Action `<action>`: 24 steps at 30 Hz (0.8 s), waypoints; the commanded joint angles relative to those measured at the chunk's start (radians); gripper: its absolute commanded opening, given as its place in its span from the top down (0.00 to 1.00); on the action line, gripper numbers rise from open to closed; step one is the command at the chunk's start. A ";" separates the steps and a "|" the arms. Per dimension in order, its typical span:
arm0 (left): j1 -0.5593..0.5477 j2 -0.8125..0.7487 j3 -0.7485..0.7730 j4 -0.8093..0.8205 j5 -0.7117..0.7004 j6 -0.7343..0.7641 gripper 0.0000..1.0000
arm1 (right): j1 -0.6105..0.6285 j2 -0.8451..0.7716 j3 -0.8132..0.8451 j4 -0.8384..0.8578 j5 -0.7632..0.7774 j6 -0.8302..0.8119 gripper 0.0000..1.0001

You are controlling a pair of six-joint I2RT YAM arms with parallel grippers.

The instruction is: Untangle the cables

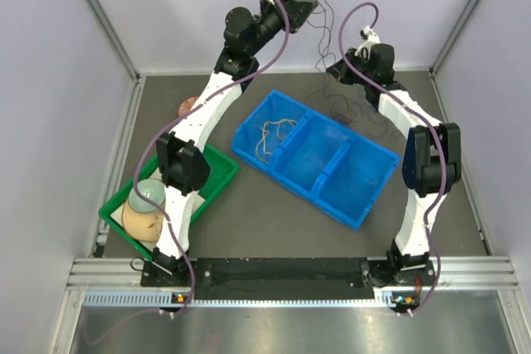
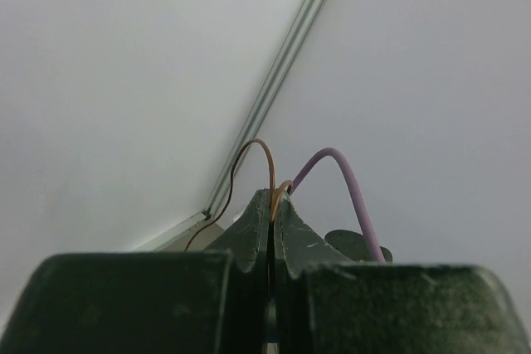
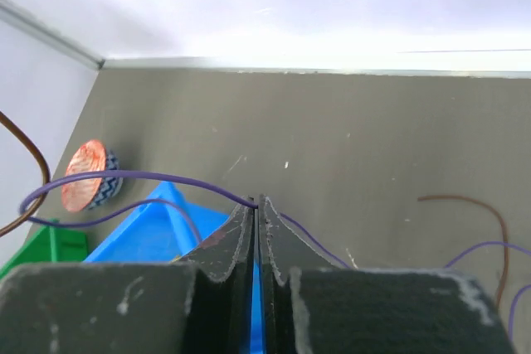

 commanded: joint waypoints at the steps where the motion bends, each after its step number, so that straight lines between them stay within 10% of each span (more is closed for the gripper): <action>1: 0.000 -0.086 -0.018 0.053 -0.010 0.020 1.00 | 0.006 -0.083 -0.056 0.112 0.141 0.045 1.00; 24: 0.043 -0.144 -0.065 0.088 -0.019 -0.011 1.00 | -0.513 -0.407 -0.639 0.064 0.419 0.330 1.00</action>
